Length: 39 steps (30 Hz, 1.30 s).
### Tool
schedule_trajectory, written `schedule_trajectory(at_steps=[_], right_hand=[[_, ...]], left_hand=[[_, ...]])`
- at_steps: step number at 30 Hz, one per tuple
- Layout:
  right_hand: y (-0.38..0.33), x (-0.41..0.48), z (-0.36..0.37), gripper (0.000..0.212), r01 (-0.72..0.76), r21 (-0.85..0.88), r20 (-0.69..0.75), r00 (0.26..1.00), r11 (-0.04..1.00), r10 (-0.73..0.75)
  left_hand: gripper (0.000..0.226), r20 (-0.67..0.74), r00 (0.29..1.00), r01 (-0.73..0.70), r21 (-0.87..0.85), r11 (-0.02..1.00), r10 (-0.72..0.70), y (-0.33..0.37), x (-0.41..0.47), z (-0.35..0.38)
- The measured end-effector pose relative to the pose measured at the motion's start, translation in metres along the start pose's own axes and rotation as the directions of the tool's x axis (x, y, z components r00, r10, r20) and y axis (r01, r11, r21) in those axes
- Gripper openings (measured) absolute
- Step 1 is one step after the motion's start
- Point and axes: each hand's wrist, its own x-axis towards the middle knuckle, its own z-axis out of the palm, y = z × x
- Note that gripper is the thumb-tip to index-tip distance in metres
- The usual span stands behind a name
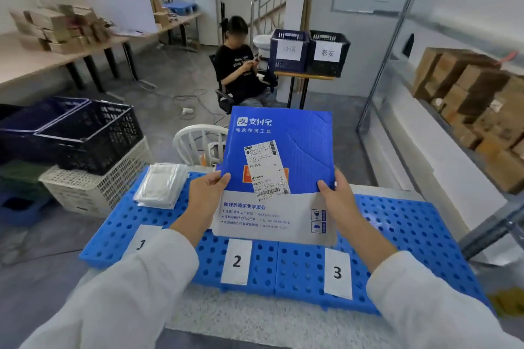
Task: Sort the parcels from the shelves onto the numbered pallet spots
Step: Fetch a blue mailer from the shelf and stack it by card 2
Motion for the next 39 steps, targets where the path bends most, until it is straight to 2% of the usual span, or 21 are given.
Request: schedule_trajectory(at_steps=[5, 12, 18, 25, 32, 39], right_hand=[[0.009, 0.045, 0.055, 0.058, -0.032, -0.053, 0.093, 0.995, 0.998, 0.037], [0.037, 0.1, 0.119, 0.057, -0.14, -0.122, 0.089, 0.984, 0.983, 0.151], [0.067, 0.137, 0.151, 0.071, -0.236, -0.209, 0.107, 0.959, 0.949, 0.262], [0.11, 0.158, 0.175, 0.079, -0.356, -0.325, 0.09, 0.911, 0.876, 0.404], [0.134, 0.168, 0.197, 0.083, -0.418, -0.359, 0.059, 0.882, 0.835, 0.467], [0.151, 0.169, 0.203, 0.079, -0.366, -0.468, 0.058, 0.896, 0.805, 0.441]], left_hand=[[0.014, 0.0, 0.999, 0.041, 0.097, 0.994, -0.041, -0.018, 0.074, -0.02], [0.01, 0.031, 0.992, 0.113, 0.167, 0.979, -0.12, -0.052, 0.152, -0.041], [0.011, 0.061, 0.979, 0.172, 0.262, 0.95, -0.194, -0.088, 0.202, -0.05], [0.02, 0.136, 0.962, 0.139, 0.504, 0.853, -0.237, -0.141, 0.232, -0.051], [0.012, 0.13, 0.952, 0.167, 0.536, 0.828, -0.276, -0.16, 0.25, -0.051], [0.015, 0.141, 0.932, 0.2, 0.569, 0.797, -0.335, -0.181, 0.254, -0.052]])
